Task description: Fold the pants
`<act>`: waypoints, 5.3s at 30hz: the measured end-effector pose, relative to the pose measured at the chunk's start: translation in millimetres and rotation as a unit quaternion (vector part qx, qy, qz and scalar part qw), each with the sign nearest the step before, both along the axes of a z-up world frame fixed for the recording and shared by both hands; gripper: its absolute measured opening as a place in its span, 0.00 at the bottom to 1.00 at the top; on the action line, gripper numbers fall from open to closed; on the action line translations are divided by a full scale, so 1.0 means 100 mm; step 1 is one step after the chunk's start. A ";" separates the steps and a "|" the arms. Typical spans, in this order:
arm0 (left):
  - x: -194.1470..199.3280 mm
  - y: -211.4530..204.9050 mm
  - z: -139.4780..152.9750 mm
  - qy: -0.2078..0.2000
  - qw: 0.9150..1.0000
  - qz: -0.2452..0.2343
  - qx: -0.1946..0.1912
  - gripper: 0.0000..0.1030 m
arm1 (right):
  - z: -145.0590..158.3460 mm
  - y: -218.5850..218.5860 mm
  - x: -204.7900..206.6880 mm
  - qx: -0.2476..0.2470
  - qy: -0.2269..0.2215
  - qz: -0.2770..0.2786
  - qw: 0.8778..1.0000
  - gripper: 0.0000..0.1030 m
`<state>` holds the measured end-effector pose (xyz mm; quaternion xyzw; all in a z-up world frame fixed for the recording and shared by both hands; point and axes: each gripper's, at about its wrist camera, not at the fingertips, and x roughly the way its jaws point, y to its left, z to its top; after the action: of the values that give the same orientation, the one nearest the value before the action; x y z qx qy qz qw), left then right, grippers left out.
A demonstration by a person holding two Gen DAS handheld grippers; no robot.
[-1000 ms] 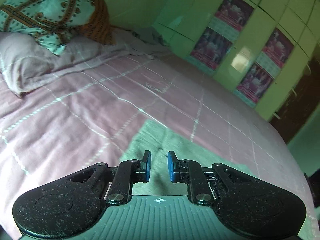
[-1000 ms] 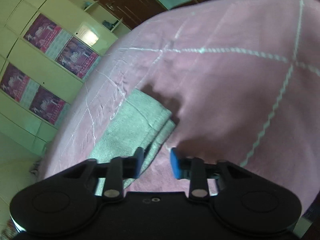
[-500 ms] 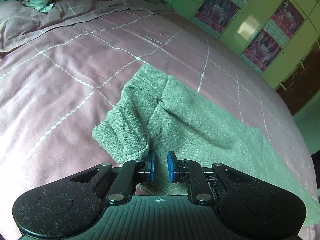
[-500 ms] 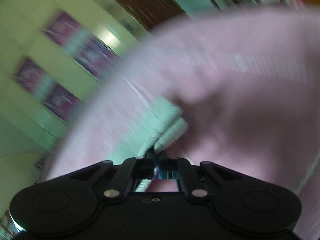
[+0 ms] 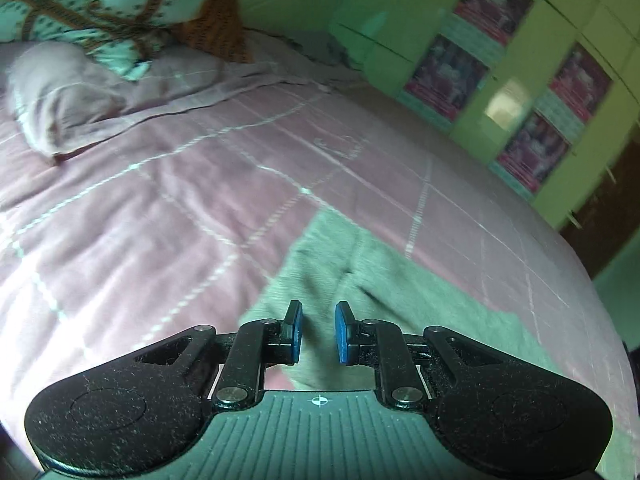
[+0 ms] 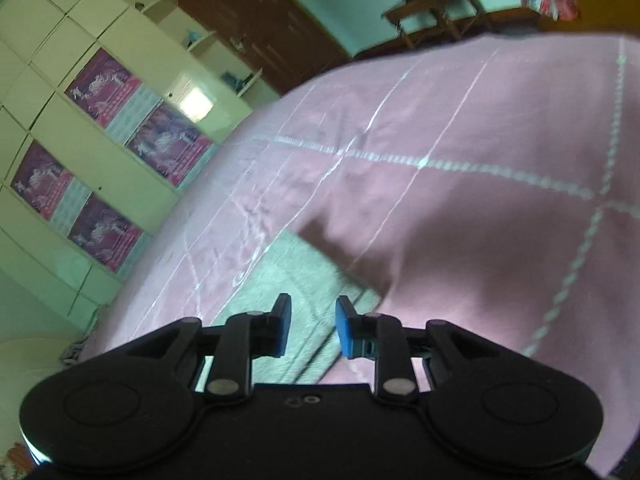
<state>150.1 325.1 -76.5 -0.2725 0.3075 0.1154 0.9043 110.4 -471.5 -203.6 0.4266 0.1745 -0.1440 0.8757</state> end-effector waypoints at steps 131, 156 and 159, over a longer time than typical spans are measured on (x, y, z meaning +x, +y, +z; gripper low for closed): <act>0.19 -1.17 -0.34 -0.009 0.967 -0.143 0.211 0.59 | 0.81 2.40 1.50 -0.273 0.059 0.196 0.940 0.11; 0.14 -1.02 -0.24 -0.020 0.976 -0.118 0.183 0.59 | -0.09 4.75 0.98 -0.529 0.010 0.450 0.720 0.15; 0.15 -1.05 -0.23 -0.016 0.974 -0.119 0.192 0.59 | -0.14 4.81 0.96 -0.517 0.015 0.460 0.722 0.35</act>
<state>164.9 220.0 -99.5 -0.0573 0.2953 0.0592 0.9518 206.3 9.4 -217.7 -0.2274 0.2607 0.2022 0.9162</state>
